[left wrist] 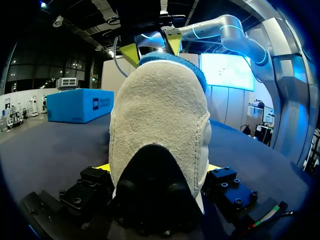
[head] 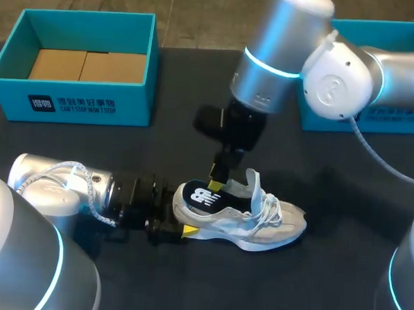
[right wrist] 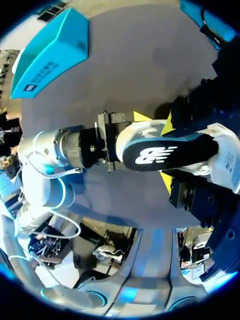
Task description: Take the shoe out of the shoebox, open the shoe tongue, remove and reinsert the insole, then place the shoe into the shoebox
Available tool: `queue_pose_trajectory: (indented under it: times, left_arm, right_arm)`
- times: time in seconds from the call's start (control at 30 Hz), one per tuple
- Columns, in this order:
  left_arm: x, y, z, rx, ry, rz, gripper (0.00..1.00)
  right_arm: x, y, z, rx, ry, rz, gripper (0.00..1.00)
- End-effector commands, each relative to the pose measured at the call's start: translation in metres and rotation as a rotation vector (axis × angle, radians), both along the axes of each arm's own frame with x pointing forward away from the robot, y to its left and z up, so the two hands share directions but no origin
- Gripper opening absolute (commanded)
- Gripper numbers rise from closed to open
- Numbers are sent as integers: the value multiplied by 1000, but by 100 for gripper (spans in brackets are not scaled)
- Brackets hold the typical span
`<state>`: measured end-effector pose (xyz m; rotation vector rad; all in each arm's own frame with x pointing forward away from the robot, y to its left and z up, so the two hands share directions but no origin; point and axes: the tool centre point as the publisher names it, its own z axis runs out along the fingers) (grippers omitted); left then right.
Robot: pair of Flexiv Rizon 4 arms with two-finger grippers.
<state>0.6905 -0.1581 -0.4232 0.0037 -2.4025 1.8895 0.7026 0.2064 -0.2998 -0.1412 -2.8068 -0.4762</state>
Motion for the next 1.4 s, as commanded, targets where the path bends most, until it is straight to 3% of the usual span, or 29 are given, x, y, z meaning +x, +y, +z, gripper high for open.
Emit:
queue_pose_trajectory:
  times: [0.03,0.17,0.27,0.4,0.47,0.73,1.0,1.4]
  left_arm:
    - [0,0,-4,4,1,1,0]
    - [0,0,-4,4,1,1,0]
    - [0,0,-4,4,1,1,0]
    - [0,0,-4,4,1,1,0]
    - [0,0,-4,4,1,1,0]
    - [0,0,-4,4,1,1,0]
    - [0,0,-4,4,1,1,0]
    - [0,0,-4,4,1,1,0]
  right_arm:
    - [10,2,-3,45,71,42,49]
    - [15,-1,0,105,96,73,45]
    - [15,-2,2,79,84,68,45]
    - [15,-2,2,79,84,68,53]
    - [15,-2,2,79,84,68,45]
    - [15,-2,2,79,84,68,37]
    - [18,2,-10,69,203,97,45]
    - [29,6,-25,89,274,113,45]
